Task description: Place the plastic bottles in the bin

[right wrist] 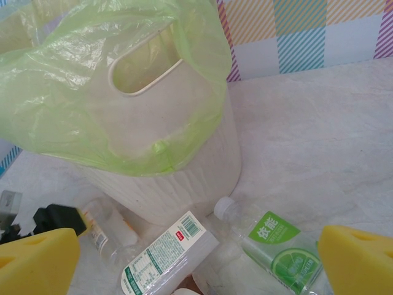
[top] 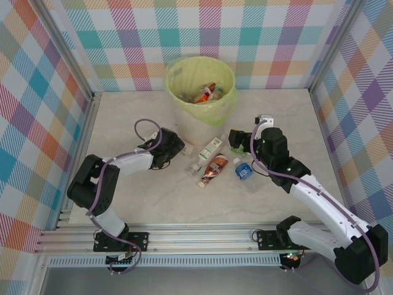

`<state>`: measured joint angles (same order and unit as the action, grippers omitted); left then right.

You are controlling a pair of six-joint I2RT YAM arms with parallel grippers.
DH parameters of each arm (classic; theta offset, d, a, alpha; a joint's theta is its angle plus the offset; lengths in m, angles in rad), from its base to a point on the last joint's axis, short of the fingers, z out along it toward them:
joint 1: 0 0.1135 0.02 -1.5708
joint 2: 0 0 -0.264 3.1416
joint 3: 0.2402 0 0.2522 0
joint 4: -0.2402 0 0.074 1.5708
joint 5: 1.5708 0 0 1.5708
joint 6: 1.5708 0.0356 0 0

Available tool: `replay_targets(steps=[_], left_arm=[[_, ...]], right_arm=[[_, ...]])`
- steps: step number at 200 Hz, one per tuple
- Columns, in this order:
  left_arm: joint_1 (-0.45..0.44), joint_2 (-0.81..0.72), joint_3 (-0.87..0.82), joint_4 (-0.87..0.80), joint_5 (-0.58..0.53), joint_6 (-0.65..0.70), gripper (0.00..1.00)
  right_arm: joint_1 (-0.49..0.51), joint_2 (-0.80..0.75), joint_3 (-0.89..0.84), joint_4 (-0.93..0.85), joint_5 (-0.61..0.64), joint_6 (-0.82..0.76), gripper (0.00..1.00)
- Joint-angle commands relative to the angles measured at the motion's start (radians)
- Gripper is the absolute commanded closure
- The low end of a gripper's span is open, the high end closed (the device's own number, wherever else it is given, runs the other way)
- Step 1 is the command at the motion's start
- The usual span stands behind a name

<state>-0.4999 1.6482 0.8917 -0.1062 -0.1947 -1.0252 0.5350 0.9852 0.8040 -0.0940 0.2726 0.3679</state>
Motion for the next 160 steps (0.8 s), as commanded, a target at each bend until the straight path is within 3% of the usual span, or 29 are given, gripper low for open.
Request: replay_targets(steps=[1,24,77,103,132,160], left_arm=[[0.003,-0.077,-0.079,-0.115,-0.06,0.01,0.0],[0.006,-0.164,-0.14,-0.121,-0.051,0.001,0.0],[0.009,-0.306,-0.221,0.052,0.014,-0.109,0.0],[0.011,-0.245,-0.188,0.097,0.029,-0.125,0.0],[0.011,-0.119,-0.082,0.003,0.051,-0.171,0.0],[0.011,-0.06,-0.083,-0.012,0.032,-0.248,0.0]], right_arm=[[-0.001,0.018,0.044,0.027,-0.007,-0.012,0.0],[-0.001,0.044,0.055,0.037,-0.028,-0.006,0.0],[-0.001,0.077,0.06,0.048,-0.062,0.026,0.0],[0.0,0.073,0.057,0.044,-0.064,0.034,0.0],[-0.001,0.058,0.058,0.03,-0.062,0.036,0.0],[-0.001,0.027,0.048,0.012,-0.043,0.031,0.0]])
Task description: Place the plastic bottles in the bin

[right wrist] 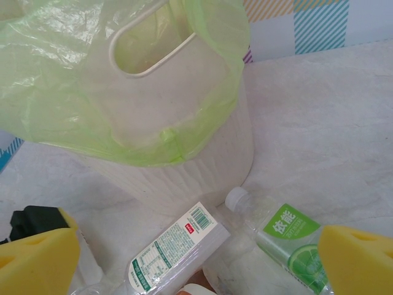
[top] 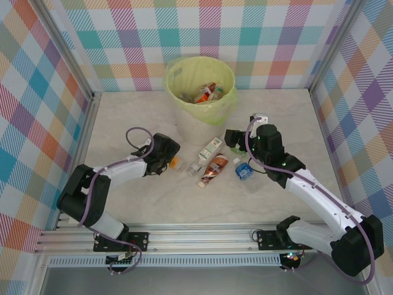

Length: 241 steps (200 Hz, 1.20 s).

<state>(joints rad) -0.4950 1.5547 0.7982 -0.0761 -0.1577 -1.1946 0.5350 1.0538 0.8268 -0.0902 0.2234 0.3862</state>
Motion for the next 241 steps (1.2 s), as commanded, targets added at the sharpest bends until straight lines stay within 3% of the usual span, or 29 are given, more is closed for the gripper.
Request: replay_targets(steps=[1,23,61,98,130,199,241], left_arm=[[0.006,0.035,0.009,-0.042,-0.005,-0.08,0.0],[0.006,0.047,-0.004,-0.025,-0.011,-0.066,0.06],[0.008,0.039,-0.038,0.015,-0.004,0.021,0.31],[0.023,-0.029,-0.102,0.08,0.019,0.111,0.4],[0.024,-0.11,-0.083,0.054,0.012,0.271,0.49],[0.024,-0.285,-0.01,0.078,-0.006,0.552,0.52],[0.024,-0.346,0.003,0.202,-0.079,0.646,0.53]], right_arm=[[0.0,-0.042,0.024,0.008,0.007,0.012,0.0],[-0.001,-0.063,0.015,-0.004,0.037,-0.001,0.0],[0.0,-0.072,0.012,-0.006,0.054,-0.013,0.0],[0.0,-0.061,0.016,0.002,0.049,-0.015,0.0],[-0.001,-0.048,0.018,0.007,0.047,-0.005,0.0],[0.0,-0.025,0.012,0.014,0.055,0.039,0.0],[-0.001,-0.03,0.011,0.011,0.077,0.049,0.0]])
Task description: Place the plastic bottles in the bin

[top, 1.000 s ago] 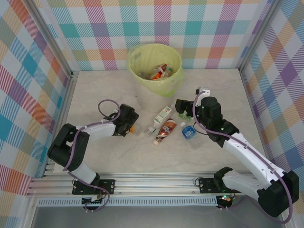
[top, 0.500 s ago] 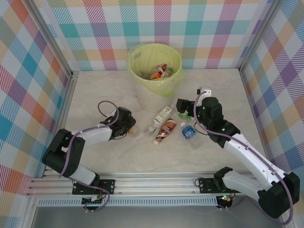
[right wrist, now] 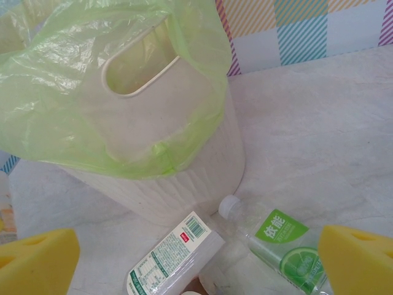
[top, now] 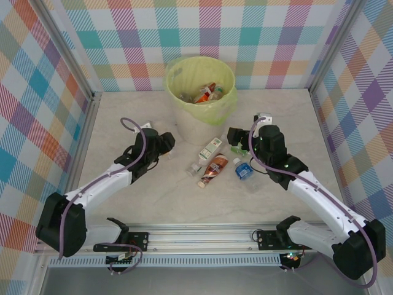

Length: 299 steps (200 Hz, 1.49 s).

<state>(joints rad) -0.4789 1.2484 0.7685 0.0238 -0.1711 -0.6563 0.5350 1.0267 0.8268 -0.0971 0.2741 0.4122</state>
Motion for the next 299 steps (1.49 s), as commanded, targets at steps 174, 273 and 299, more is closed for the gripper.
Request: replay_targets(steps=[174,273,299], left_arm=[[0.01,0.288,0.772,0.075,-0.015,0.57,0.58],[0.01,0.631,1.2,-0.227,0.043,0.532,0.55],[0.01,0.715,1.346,-0.401,0.023,0.528,0.5]], right_arm=[[-0.001,-0.079,-0.008,-0.042,0.072,0.06,0.0],[-0.001,-0.162,-0.042,-0.079,0.103,0.06,0.0],[-0.001,-0.164,-0.046,-0.082,0.105,0.065,0.0]])
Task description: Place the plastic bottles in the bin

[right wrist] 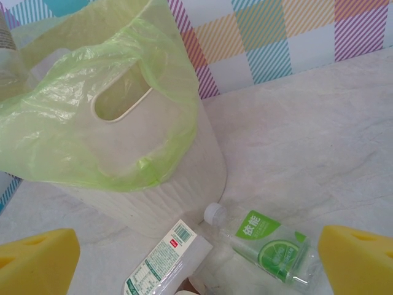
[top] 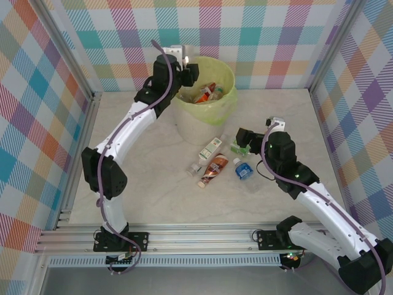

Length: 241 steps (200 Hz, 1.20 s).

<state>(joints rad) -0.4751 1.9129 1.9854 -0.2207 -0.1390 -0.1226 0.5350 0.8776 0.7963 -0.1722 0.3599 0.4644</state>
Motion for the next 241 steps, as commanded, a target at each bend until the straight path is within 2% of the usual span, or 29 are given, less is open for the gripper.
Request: replay_targets(steps=[1,19,73,103,115,145,166,211,241], left_arm=[[0.006,0.054,0.135,-0.163,-0.01,-0.005,0.5],[0.006,0.099,0.217,-0.25,-0.039,-0.008,0.35],[0.006,0.277,0.618,-0.579,-0.08,0.009,0.2],[0.003,0.411,0.932,-0.758,-0.055,0.006,0.15],[0.002,0.419,0.952,-0.773,-0.054,-0.012,0.12],[0.0,0.369,0.894,-0.761,0.014,-0.045,0.0],[0.0,0.308,0.821,-0.747,0.027,-0.063,0.0],[0.0,0.018,0.347,-0.497,0.056,-0.059,0.0],[0.0,-0.11,0.161,-0.402,0.044,-0.046,0.0]], right_arm=[[-0.001,-0.014,-0.016,-0.007,0.019,0.013,0.0],[-0.001,-0.015,-0.018,-0.007,0.02,0.013,0.0],[-0.001,-0.014,-0.022,-0.007,0.021,0.005,0.0],[-0.001,-0.006,-0.033,-0.001,0.024,0.006,0.0],[-0.001,0.001,-0.041,0.001,0.03,0.004,0.0],[-0.001,0.042,-0.058,-0.024,0.061,-0.001,0.0],[-0.001,0.083,-0.057,-0.098,0.043,0.006,0.0],[-0.001,0.13,-0.103,-0.252,-0.04,0.065,0.0],[-0.001,0.167,-0.133,-0.299,-0.126,0.078,0.0]])
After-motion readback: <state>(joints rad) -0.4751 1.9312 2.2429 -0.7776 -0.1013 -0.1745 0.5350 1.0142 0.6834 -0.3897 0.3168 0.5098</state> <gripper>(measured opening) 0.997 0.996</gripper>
